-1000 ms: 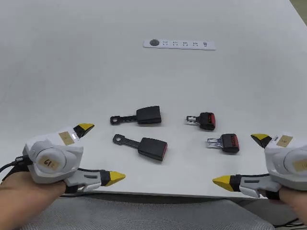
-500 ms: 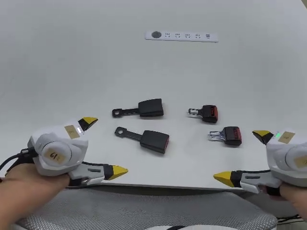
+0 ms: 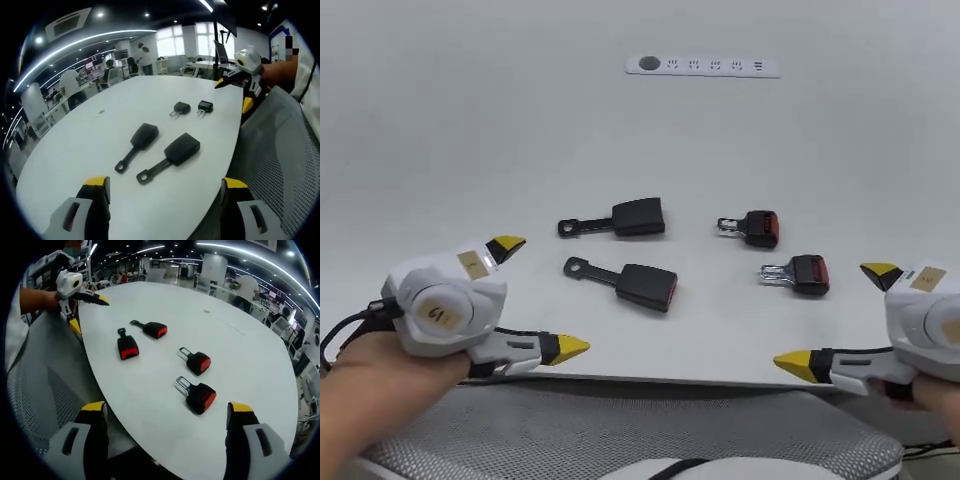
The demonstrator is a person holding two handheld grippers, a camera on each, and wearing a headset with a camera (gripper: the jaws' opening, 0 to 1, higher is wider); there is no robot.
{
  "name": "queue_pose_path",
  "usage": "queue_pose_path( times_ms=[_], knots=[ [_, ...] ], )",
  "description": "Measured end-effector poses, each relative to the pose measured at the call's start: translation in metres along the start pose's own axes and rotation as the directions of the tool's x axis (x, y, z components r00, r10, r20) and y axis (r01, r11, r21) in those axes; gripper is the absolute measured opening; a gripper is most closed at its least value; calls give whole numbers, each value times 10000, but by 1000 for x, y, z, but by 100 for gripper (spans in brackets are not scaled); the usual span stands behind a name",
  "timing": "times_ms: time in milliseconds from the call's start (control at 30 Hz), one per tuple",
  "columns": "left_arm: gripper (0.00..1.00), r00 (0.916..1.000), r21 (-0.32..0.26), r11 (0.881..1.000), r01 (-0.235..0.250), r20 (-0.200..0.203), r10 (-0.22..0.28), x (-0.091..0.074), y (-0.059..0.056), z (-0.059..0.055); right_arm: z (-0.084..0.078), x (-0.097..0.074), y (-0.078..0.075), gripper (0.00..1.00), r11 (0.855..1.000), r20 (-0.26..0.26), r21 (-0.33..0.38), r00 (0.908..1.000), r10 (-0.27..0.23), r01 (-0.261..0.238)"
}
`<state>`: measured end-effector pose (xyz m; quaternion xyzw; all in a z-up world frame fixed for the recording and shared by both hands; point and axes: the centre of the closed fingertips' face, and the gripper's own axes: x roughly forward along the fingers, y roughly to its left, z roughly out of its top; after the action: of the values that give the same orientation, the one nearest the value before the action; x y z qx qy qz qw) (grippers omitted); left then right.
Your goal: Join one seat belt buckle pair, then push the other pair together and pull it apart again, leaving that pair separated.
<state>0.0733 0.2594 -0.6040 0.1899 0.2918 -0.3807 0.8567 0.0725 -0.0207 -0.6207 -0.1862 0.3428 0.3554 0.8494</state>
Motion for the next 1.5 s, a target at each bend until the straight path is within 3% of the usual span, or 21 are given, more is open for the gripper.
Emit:
queue_pose_path(
  times_ms=[967, 1100, 1200, 1500],
  knots=[
    [94, 9998, -48, 10000, 48, -172, -49, 2, -1, -4, -1, 2, -3, 100, 10000, -60, 1, 10000, -14, 14],
    [94, 9999, -259, 9997, -22, -132, 18, 1, 1, -3, -3, 1, -1, 100, 9997, -248, -239, 9997, -12, 6],
    [94, 9998, -191, 9998, -11, -214, 7, 2, 0, -5, -9, 1, -2, 97, 10000, -592, -24, 9982, 71, -72],
    [94, 9993, -46, 10000, 77, -378, -79, 3, -2, -8, -8, 4, -6, 98, 9998, -523, -195, 9986, -15, 5]
  ],
)
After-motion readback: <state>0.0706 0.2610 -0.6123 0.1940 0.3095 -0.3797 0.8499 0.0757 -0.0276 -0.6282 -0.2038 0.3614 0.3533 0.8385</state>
